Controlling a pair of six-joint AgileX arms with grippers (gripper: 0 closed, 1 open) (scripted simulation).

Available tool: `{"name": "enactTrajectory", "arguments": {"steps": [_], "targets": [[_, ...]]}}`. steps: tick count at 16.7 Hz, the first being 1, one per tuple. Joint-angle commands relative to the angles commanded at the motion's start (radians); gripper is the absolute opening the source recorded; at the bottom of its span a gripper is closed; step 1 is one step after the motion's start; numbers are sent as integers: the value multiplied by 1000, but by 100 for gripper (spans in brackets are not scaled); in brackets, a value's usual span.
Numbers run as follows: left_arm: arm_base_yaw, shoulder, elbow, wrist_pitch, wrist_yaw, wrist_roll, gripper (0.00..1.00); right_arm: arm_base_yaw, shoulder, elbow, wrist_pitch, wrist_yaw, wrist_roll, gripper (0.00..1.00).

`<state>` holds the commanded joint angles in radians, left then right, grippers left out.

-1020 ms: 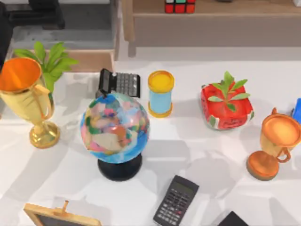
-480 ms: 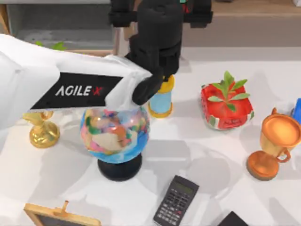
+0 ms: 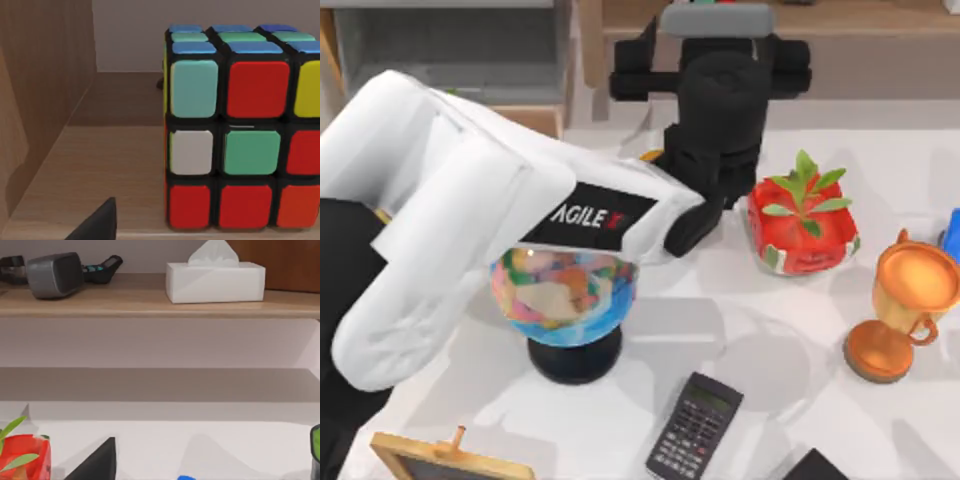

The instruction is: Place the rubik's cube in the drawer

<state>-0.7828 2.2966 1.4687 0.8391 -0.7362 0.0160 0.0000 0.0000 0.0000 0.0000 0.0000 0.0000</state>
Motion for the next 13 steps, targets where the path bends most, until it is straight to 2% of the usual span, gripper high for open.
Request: {"name": "enactTrajectory", "arguments": {"steps": [6, 13], "targets": [[-2, -3, 22, -26, -1, -1, 100, 0, 0, 0, 0, 0, 0, 100], [43, 86, 215, -129, 44, -3, 100, 0, 0, 0, 0, 0, 0, 100]]}}
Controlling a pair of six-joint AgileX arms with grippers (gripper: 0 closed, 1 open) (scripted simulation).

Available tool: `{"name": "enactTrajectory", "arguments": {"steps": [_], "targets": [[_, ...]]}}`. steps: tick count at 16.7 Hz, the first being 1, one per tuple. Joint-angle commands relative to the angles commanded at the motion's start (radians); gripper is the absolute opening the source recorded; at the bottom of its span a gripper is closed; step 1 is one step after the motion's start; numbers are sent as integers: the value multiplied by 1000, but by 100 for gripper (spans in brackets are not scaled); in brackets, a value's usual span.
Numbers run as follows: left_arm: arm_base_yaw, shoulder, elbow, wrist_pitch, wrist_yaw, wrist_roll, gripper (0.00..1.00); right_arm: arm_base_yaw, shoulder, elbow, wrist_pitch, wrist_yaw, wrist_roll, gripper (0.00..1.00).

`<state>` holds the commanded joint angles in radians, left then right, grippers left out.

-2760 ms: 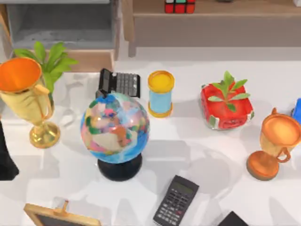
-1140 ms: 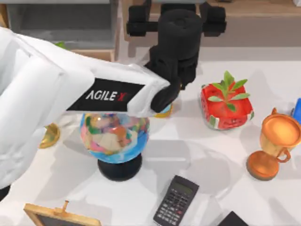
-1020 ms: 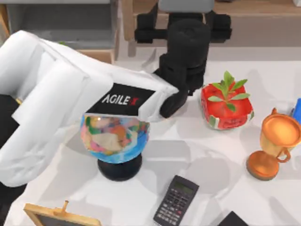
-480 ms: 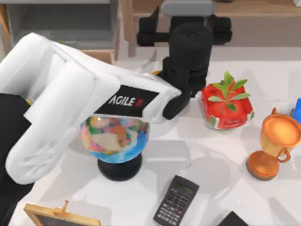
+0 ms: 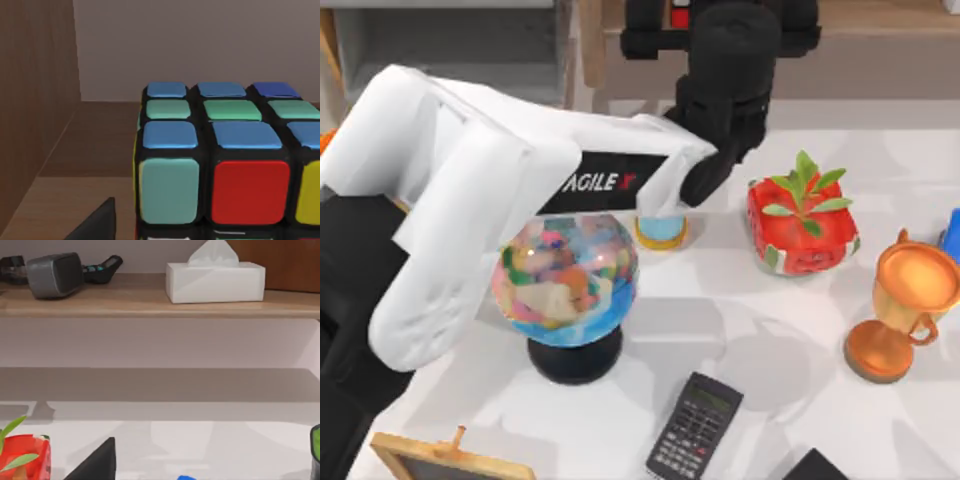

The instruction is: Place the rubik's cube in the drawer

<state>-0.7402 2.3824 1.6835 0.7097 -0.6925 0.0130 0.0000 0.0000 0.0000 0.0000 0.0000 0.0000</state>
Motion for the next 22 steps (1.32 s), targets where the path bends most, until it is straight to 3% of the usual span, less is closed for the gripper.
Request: {"name": "enactTrajectory", "arguments": {"steps": [8, 21, 22], "targets": [[34, 69, 75, -9, 35, 0, 100, 0, 0, 0, 0, 0, 0, 100], [34, 69, 75, -9, 35, 0, 2, 0, 0, 0, 0, 0, 0, 100], [34, 69, 75, -9, 35, 0, 0, 0, 0, 0, 0, 0, 0, 100]]}}
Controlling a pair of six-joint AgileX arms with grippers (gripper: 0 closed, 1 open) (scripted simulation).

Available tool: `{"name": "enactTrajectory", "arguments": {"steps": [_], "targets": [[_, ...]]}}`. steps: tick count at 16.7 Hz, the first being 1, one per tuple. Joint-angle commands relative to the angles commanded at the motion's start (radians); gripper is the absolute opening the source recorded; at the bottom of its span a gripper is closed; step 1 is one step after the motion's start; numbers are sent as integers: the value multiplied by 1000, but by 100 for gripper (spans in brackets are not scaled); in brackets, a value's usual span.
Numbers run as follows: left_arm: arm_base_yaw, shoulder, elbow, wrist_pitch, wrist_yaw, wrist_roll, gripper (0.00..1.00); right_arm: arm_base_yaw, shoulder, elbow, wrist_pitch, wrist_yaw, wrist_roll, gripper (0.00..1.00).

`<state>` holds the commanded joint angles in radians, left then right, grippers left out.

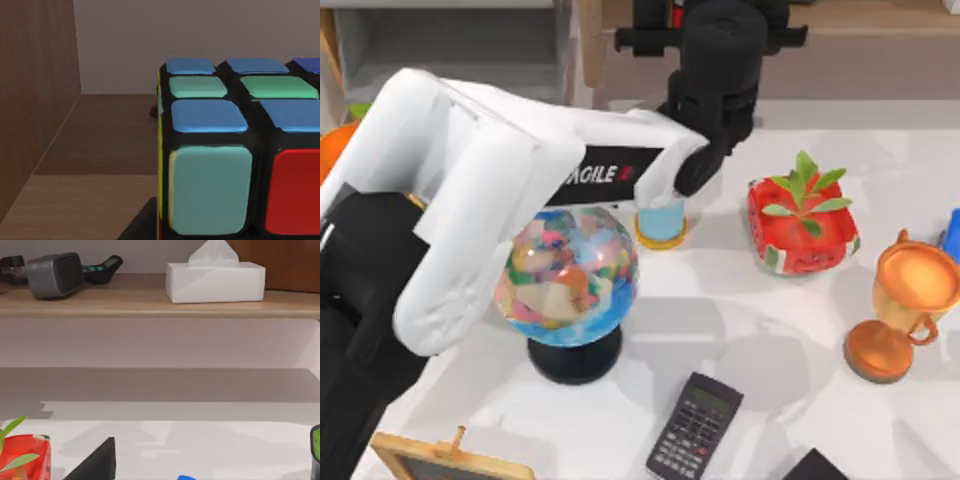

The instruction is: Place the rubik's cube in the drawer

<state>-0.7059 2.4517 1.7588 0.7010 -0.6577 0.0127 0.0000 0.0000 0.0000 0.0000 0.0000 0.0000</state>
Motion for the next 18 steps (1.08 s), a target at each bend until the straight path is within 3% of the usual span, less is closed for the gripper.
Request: {"name": "enactTrajectory", "arguments": {"steps": [18], "targets": [[-22, -90, -80, -7, -25, 5, 0, 0, 0, 0, 0, 0, 0, 100]]}}
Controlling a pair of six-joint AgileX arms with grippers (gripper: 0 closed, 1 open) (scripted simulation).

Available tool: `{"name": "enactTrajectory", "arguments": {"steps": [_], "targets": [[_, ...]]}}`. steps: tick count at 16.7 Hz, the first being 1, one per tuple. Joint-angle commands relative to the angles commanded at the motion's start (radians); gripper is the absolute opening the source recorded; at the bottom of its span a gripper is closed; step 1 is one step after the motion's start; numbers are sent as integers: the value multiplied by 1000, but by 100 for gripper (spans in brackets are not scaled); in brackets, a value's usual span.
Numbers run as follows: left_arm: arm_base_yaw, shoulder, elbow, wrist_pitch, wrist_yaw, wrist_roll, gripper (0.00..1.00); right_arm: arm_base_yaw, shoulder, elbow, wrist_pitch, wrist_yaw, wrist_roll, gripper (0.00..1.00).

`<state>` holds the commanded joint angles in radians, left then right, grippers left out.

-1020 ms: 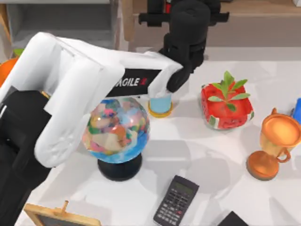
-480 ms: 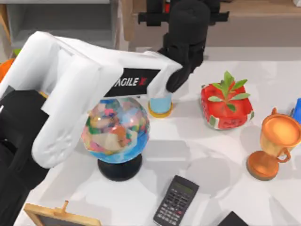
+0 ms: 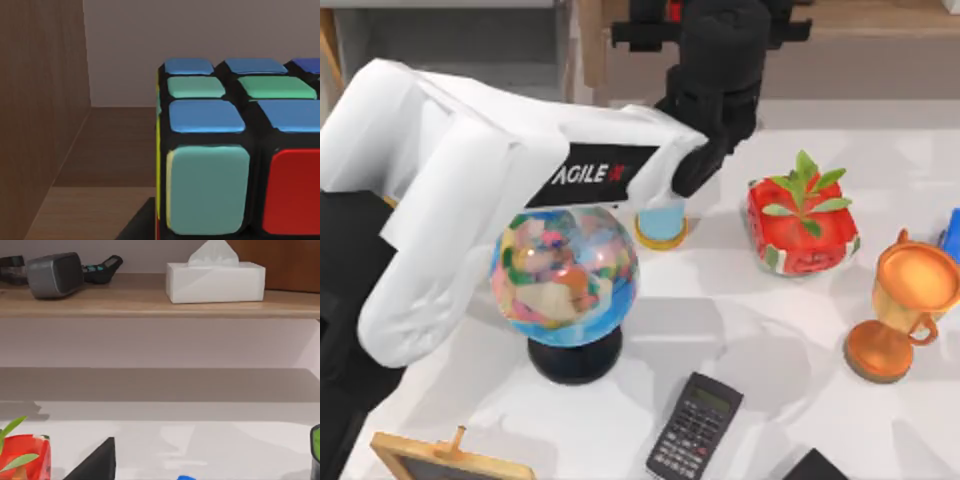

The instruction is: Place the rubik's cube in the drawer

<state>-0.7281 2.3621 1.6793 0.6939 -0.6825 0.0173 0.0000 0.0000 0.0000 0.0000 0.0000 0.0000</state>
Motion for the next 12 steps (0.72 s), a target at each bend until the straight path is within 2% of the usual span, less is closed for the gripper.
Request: {"name": "enactTrajectory", "arguments": {"steps": [3, 6, 9, 12], "targets": [[-5, -8, 11, -25, 1, -10, 0, 0, 0, 0, 0, 0, 0, 100], [-23, -41, 65, -143, 4, -53, 0, 0, 0, 0, 0, 0, 0, 100], [-45, -88, 154, -354, 11, -110, 0, 0, 0, 0, 0, 0, 0, 100], [-65, -143, 266, -642, 31, -166, 0, 0, 0, 0, 0, 0, 0, 100]]}}
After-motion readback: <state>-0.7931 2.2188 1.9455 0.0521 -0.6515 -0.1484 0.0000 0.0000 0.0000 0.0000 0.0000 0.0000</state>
